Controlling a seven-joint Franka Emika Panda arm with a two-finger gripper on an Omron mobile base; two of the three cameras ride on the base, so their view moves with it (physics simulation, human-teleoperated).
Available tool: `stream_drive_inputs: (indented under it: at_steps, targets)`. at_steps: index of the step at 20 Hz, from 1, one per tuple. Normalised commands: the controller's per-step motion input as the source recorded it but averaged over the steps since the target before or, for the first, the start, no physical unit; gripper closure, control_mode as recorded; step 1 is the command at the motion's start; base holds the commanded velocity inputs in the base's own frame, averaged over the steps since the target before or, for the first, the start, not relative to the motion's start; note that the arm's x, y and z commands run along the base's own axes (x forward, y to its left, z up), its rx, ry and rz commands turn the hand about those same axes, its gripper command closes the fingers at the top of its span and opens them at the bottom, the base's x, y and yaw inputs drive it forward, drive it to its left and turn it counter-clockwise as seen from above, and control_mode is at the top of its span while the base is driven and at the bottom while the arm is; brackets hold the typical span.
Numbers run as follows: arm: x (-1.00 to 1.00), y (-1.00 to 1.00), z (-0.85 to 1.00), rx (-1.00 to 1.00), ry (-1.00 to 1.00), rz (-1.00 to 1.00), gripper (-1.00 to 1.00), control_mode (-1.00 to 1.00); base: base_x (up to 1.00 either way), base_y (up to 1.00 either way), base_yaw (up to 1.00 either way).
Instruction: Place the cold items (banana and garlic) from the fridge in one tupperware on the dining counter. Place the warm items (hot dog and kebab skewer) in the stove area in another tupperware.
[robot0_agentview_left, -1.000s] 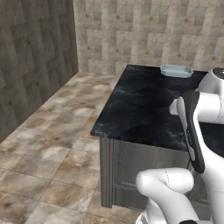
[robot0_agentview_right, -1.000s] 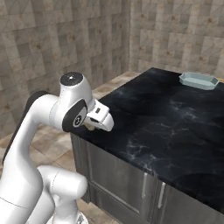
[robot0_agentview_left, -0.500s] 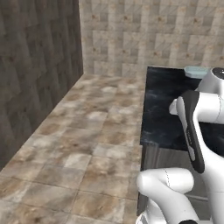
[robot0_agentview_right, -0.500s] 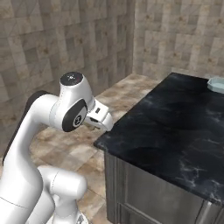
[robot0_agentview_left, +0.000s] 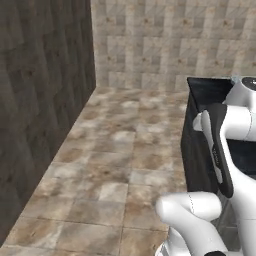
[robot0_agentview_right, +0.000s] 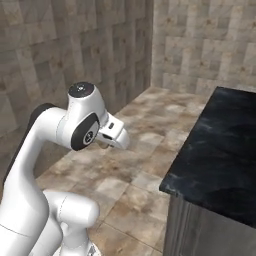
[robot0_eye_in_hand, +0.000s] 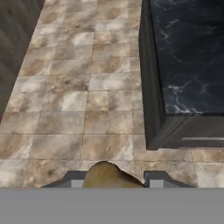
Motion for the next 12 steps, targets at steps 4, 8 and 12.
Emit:
stream_drive_inputs:
  at_steps: [4, 8, 12]
  targets:
    - [0.00, 0.00, 0.00, 0.00, 0.00, 0.00, 1.00, 1.00, 0.78, 0.99, -0.41]
    - [0.00, 0.00, 0.00, 0.00, 0.00, 0.00, 1.00, 1.00, 0.83, 0.89, -0.51]
    - [0.00, 0.00, 0.00, 0.00, 0.00, 0.00, 1.00, 1.00, 0.85, 0.79, -0.56]
